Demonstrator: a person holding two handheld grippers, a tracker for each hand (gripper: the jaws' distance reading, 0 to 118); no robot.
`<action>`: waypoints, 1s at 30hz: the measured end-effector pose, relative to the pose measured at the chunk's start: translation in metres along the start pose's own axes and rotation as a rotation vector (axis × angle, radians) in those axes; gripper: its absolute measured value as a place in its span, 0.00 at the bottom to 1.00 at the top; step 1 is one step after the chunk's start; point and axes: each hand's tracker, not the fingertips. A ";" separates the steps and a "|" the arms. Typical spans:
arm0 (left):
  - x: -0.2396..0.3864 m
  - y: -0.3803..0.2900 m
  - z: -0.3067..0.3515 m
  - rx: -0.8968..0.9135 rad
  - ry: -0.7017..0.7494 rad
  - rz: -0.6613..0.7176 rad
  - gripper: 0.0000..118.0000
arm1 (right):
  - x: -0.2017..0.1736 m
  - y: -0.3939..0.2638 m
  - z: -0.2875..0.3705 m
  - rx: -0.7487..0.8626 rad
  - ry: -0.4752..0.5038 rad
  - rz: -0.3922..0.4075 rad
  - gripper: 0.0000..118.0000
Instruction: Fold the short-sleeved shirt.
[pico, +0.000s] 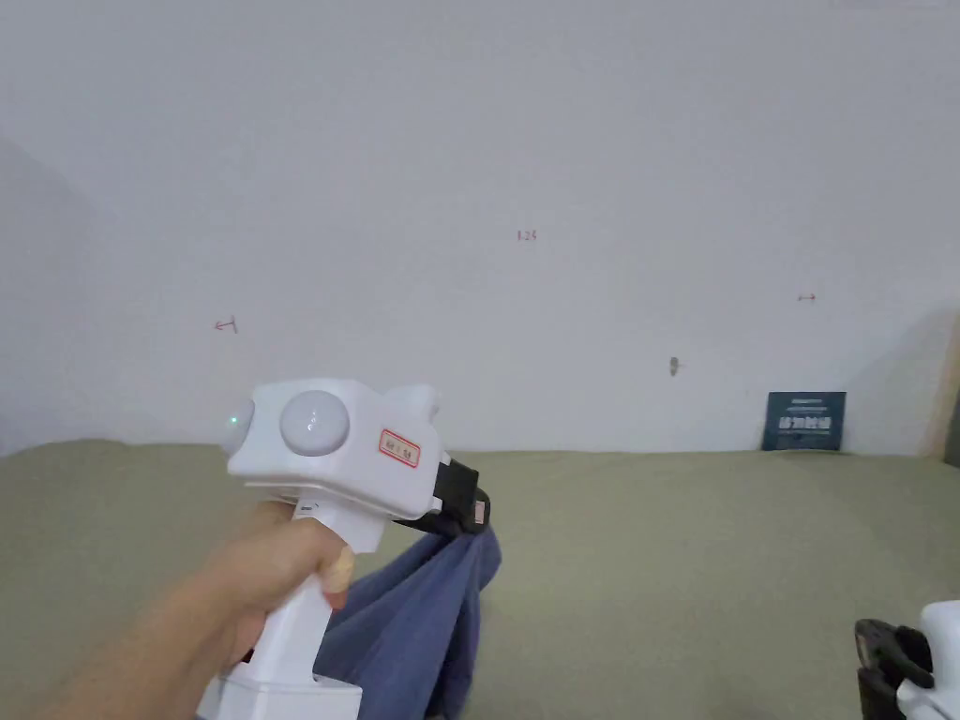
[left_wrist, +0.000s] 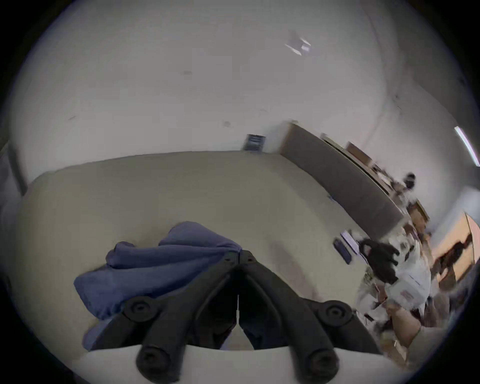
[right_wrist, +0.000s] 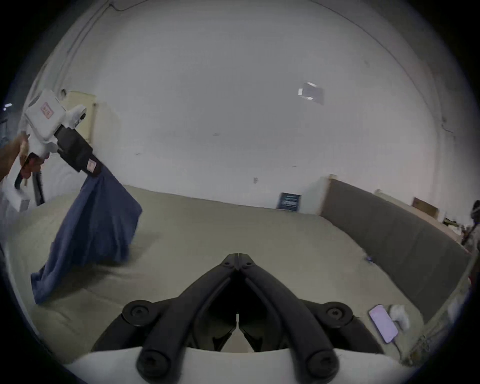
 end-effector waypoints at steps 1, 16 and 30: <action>0.022 0.005 -0.022 -0.033 -0.051 -0.053 0.00 | 0.015 -0.001 0.001 0.008 -0.017 -0.011 0.00; 0.157 -0.105 -0.188 -0.338 -0.436 -0.185 0.05 | 0.093 -0.044 -0.002 -0.103 -0.182 -0.118 0.00; 0.022 -0.112 -0.001 0.202 0.230 0.021 0.00 | 0.036 -0.030 -0.028 -0.120 -0.074 -0.111 0.00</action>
